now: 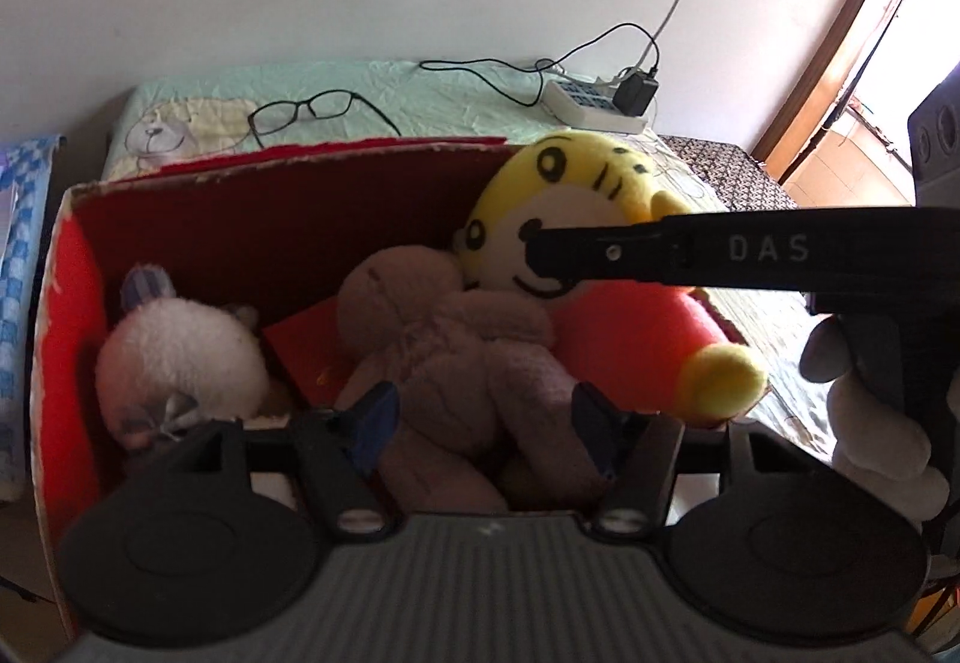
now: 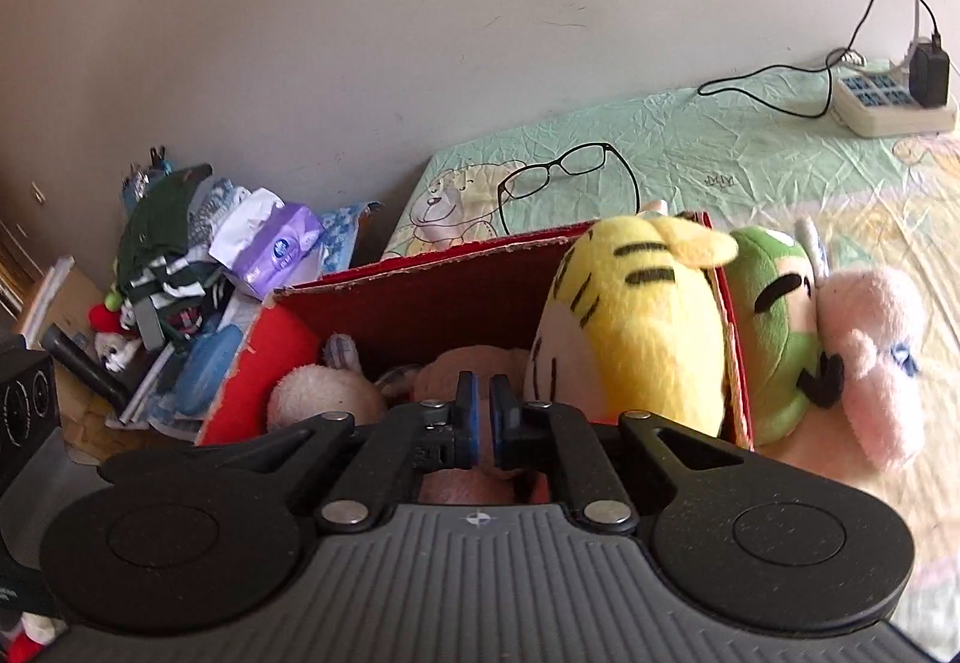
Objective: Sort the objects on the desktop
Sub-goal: 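Lift the teddy bear with both grippers and carry it over the red box, then lower the teddy bear into the box beside the tiger and open both grippers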
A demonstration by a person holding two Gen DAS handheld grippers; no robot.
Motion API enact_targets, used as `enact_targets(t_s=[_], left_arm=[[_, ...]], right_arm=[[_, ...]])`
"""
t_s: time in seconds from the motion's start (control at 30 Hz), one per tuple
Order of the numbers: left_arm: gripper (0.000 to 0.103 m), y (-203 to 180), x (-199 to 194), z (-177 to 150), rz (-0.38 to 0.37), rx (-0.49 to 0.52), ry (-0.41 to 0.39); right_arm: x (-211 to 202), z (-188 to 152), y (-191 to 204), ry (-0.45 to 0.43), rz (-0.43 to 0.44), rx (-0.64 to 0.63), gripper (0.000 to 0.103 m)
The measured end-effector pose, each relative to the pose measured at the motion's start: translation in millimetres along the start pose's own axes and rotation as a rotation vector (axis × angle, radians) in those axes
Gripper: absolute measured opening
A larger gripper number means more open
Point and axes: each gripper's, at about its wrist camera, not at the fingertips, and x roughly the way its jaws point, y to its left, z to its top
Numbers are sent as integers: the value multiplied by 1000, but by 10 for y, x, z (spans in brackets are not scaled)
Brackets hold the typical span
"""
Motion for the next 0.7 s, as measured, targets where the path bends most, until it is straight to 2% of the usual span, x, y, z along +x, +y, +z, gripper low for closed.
enact_targets(t_s=[0.3, 0.5, 0.7], left_arm=[[67, 155, 216, 63, -68, -76, 82], [74, 158, 420, 168, -81, -114, 139], [74, -82, 554, 270, -21, -26, 154]], right_arm=[[48, -29, -88, 41, 47, 37, 12], [-29, -59, -215, 30, 60, 91, 12], [-69, -66, -304, 12, 59, 126, 15]])
